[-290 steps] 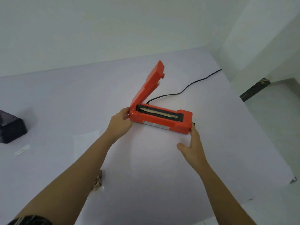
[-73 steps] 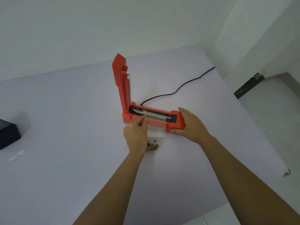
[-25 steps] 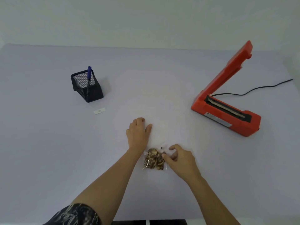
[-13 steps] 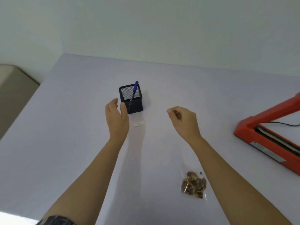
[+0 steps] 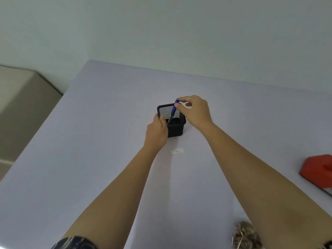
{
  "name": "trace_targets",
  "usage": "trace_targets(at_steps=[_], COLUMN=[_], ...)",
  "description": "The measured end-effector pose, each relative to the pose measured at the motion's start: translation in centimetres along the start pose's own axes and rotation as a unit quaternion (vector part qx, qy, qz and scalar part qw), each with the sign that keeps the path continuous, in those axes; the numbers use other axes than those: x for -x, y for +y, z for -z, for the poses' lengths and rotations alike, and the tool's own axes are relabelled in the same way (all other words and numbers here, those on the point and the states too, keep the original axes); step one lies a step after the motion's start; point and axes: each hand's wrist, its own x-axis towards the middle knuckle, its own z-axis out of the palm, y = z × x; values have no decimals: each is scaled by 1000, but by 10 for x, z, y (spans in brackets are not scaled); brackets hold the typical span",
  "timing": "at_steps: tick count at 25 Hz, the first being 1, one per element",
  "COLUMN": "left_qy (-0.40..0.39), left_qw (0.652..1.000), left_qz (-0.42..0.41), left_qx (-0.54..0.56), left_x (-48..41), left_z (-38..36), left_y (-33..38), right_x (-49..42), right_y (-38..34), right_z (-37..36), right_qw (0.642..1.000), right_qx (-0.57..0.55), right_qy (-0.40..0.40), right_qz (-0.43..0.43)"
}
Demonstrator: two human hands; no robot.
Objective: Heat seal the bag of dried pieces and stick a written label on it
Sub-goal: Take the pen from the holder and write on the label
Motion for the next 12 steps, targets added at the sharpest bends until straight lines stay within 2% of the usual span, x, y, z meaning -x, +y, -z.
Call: trace_targets(at_steps=[4,6,7,10,12], left_qy=[-20,-36,-19,77,44], left_qw=[1000,999,1000,989,977], left_qz=[11,3,-10,-128,-198], left_qx=[20,22,10,-12,-59], left_x=[2,4,6,19,32], left_z=[2,6,12,27,29], left_y=[1,4,6,19,33], right_x=[3,5,5,6,11], right_y=[-8,-12,-14,-15,-17], right_z=[9,22,30,63,81], right_qw=[999,996,993,970,957], right_qx=[-38,-79,-108,-219,-266], right_qy=[-6,26,48,98,96], right_qz=[16,15,5,-38,-65])
